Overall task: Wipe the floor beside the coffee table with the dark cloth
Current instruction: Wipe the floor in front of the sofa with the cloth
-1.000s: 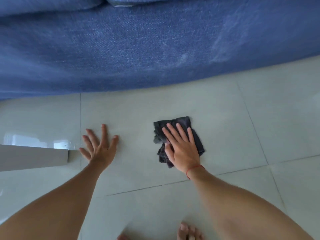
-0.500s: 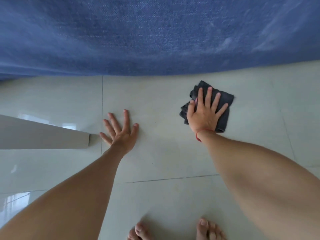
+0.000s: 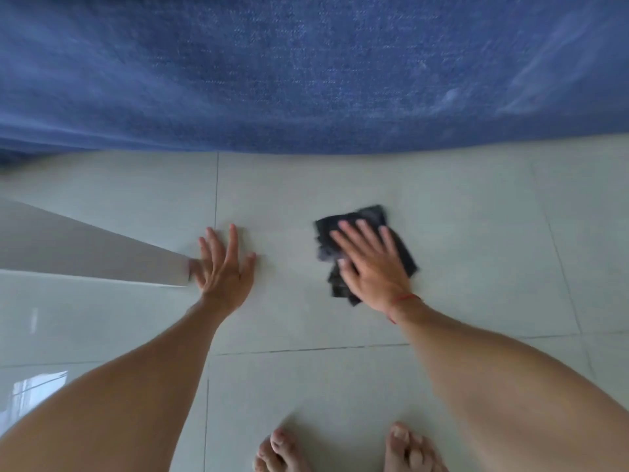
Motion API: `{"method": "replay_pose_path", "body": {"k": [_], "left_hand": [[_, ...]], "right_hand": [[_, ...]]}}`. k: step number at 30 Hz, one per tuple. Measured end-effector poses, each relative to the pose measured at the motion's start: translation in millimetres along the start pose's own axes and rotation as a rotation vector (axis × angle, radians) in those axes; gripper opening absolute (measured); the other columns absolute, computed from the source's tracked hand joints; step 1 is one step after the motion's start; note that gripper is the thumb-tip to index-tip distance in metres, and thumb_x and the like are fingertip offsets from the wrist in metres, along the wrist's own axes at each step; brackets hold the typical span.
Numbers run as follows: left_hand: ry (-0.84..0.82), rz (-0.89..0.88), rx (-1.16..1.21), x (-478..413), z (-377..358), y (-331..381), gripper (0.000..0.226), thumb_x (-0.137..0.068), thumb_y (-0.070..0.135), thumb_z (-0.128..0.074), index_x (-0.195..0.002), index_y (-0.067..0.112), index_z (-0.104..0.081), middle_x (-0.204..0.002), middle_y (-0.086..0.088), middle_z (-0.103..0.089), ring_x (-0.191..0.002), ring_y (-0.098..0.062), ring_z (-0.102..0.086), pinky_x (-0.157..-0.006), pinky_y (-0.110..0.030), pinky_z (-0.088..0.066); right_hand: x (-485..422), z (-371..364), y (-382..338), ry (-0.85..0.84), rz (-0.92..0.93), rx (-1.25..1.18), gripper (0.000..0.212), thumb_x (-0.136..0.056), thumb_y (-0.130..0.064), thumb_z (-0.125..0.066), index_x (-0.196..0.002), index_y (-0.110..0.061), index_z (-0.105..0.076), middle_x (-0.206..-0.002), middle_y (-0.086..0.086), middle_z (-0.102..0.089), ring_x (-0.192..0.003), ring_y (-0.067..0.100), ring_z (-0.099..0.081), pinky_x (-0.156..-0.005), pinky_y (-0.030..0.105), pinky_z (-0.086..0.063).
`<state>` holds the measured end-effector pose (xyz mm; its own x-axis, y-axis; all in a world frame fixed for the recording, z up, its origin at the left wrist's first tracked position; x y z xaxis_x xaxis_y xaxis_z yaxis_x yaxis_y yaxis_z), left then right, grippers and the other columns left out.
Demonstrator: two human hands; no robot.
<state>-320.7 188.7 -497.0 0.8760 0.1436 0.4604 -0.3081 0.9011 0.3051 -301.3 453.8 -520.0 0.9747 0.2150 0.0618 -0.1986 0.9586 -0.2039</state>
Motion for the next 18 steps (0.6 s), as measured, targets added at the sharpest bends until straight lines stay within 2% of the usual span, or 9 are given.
{"method": "replay_pose_path", "body": {"k": [4,7,9,11,12,15,18], "left_hand": [[0.048,-0.013,-0.047,2,-8,-20,0.081,-0.084,0.058,-0.013,-0.155,0.022,0.001,-0.162,-0.01,0.011,-0.15,-0.027,0.01,-0.119,-0.041,0.004],[0.042,-0.019,-0.062,1,-10,-21,0.07,-0.096,0.048,-0.025,-0.155,0.021,0.003,-0.162,-0.009,0.013,-0.149,-0.027,0.012,-0.119,-0.04,0.005],[0.052,-0.029,-0.071,0,-8,-22,0.067,-0.1,0.042,-0.028,-0.154,0.022,0.005,-0.162,-0.009,0.015,-0.149,-0.027,0.014,-0.119,-0.04,0.006],[0.019,-0.028,-0.071,-1,-6,-22,0.066,-0.1,0.042,-0.026,-0.154,0.023,0.008,-0.161,-0.007,0.019,-0.148,-0.026,0.017,-0.119,-0.04,0.009],[-0.004,-0.025,-0.071,0,-5,-22,0.066,-0.1,0.042,-0.025,-0.154,0.023,0.01,-0.161,-0.007,0.021,-0.148,-0.025,0.019,-0.119,-0.04,0.01],[-0.026,-0.02,-0.075,-1,-5,-21,0.066,-0.1,0.042,-0.023,-0.153,0.023,0.013,-0.16,-0.006,0.023,-0.147,-0.025,0.022,-0.119,-0.04,0.01],[-0.035,-0.018,-0.068,-2,-6,-20,0.065,-0.1,0.04,-0.022,-0.152,0.024,0.014,-0.159,-0.006,0.024,-0.147,-0.024,0.023,-0.119,-0.04,0.01]], "right_hand": [[23,10,45,0.02,-0.553,0.002,0.061,-0.091,-0.047,-0.019,-0.15,-0.03,-0.028,-0.16,-0.007,-0.021,-0.149,0.022,-0.018,-0.119,0.051,-0.006],[1,7,25,0.022,-0.741,-0.05,0.063,-0.093,-0.046,-0.019,-0.152,-0.026,-0.019,-0.163,-0.001,-0.011,-0.15,0.029,-0.006,-0.118,0.06,-0.001],[-21,3,2,0.015,-0.798,-0.077,0.064,-0.095,-0.046,-0.023,-0.154,-0.023,-0.016,-0.163,0.004,-0.005,-0.15,0.034,0.0,-0.115,0.065,0.001],[-40,-2,-26,0.023,-0.738,-0.086,0.063,-0.095,-0.044,-0.027,-0.153,-0.021,-0.02,-0.163,0.007,-0.009,-0.149,0.037,-0.003,-0.114,0.067,0.001],[-49,-5,-42,0.027,-0.65,-0.077,0.061,-0.095,-0.043,-0.029,-0.152,-0.021,-0.025,-0.162,0.007,-0.015,-0.148,0.038,-0.008,-0.114,0.067,0.0],[-67,-16,-99,0.008,-0.27,-0.02,0.057,-0.093,-0.042,-0.031,-0.146,-0.023,-0.038,-0.157,0.005,-0.031,-0.145,0.037,-0.025,-0.113,0.065,-0.008],[-75,-22,-138,-0.075,0.071,0.025,0.055,-0.093,-0.041,-0.03,-0.145,-0.027,-0.04,-0.157,0.0,-0.032,-0.145,0.033,-0.026,-0.115,0.063,-0.011]]}}
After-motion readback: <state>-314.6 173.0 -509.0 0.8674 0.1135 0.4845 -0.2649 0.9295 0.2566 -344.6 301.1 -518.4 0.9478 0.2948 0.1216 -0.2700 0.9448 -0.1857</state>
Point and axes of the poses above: each hand's wrist, its own x-axis away from the middle knuckle, its own z-axis out of the back of the hand, y = z × x, the point moved 1 cm from there along -x, towards the middle knuckle
